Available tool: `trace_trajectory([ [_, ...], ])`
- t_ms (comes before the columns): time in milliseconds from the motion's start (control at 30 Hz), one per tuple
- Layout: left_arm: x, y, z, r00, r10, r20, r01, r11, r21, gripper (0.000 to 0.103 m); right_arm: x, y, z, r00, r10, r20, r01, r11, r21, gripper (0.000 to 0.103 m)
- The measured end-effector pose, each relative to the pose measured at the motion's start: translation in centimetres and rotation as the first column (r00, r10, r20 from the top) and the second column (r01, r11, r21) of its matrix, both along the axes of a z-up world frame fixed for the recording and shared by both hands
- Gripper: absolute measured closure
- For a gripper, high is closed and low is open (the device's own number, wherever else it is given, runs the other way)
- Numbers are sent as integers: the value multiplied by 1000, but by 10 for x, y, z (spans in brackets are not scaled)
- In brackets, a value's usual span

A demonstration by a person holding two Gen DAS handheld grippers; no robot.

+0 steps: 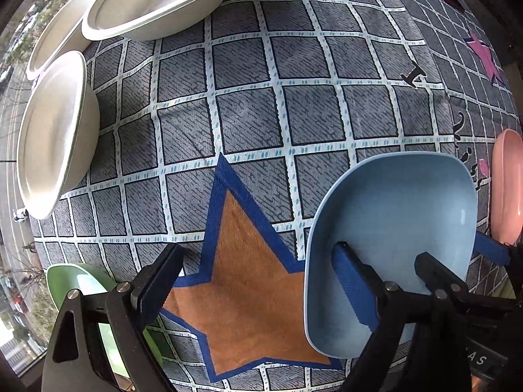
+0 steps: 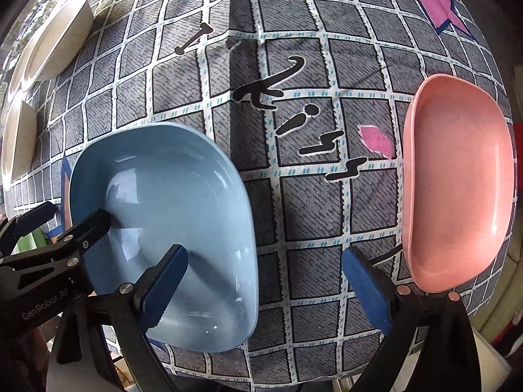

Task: Organize plates and bowls
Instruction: 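Close both tools together on the rim of the light-blue plate, then lift the light-blue plate with both tools and carry it toward the mint-green plate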

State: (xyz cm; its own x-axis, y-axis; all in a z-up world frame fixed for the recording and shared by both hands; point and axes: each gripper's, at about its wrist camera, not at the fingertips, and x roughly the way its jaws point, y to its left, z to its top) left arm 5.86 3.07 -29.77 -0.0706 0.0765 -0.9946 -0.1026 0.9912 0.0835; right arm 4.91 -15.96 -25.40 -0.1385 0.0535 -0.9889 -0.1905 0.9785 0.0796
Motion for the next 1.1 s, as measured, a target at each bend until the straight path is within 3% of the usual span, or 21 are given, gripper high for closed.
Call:
trace_trajectory([
  [233, -28, -15, 6, 999, -28, 17, 28, 1000, 2, 19, -2, 6, 11, 998, 60, -13, -60, 998, -10, 24],
  [300, -34, -30, 9, 997, -76, 33, 75, 997, 19, 28, -2, 25, 1, 996, 86, 0, -86, 996, 0, 41],
  [400, -34, -47, 9, 990, -136, 38, 135, 991, 17, 33, -14, 40, 7, 994, 112, 5, -113, 993, 30, 65],
  [500, -30, -57, 9, 990, -131, 43, 132, 991, -14, 41, -21, 59, 1, 994, 105, -6, -104, 993, 50, 69],
  [533, -29, -58, 10, 992, -117, 42, 119, 992, -50, 45, -19, 55, 2, 996, 92, -17, -91, 994, 56, 72],
  [567, -29, -59, 10, 994, -104, 41, 107, 991, -84, 57, -18, 55, 2, 996, 82, -25, -80, 995, 57, 76],
  [600, -27, -65, 11, 994, -107, 36, 109, 991, -73, 57, -17, 53, 1, 997, 71, -31, -69, 996, 62, 79],
  [767, -43, -99, 9, 986, -168, 23, 168, 985, -40, 57, -34, 50, -9, 997, 26, -77, -18, 995, 98, 84],
  [933, -96, -118, 9, 979, -199, 40, 200, 980, -4, 57, -83, 70, -9, 996, 40, -73, -34, 995, 93, 83],
  [1100, -133, -133, 6, 970, -240, 38, 238, 970, 55, 57, -105, 86, -11, 996, 28, -87, -21, 997, 79, 83],
])
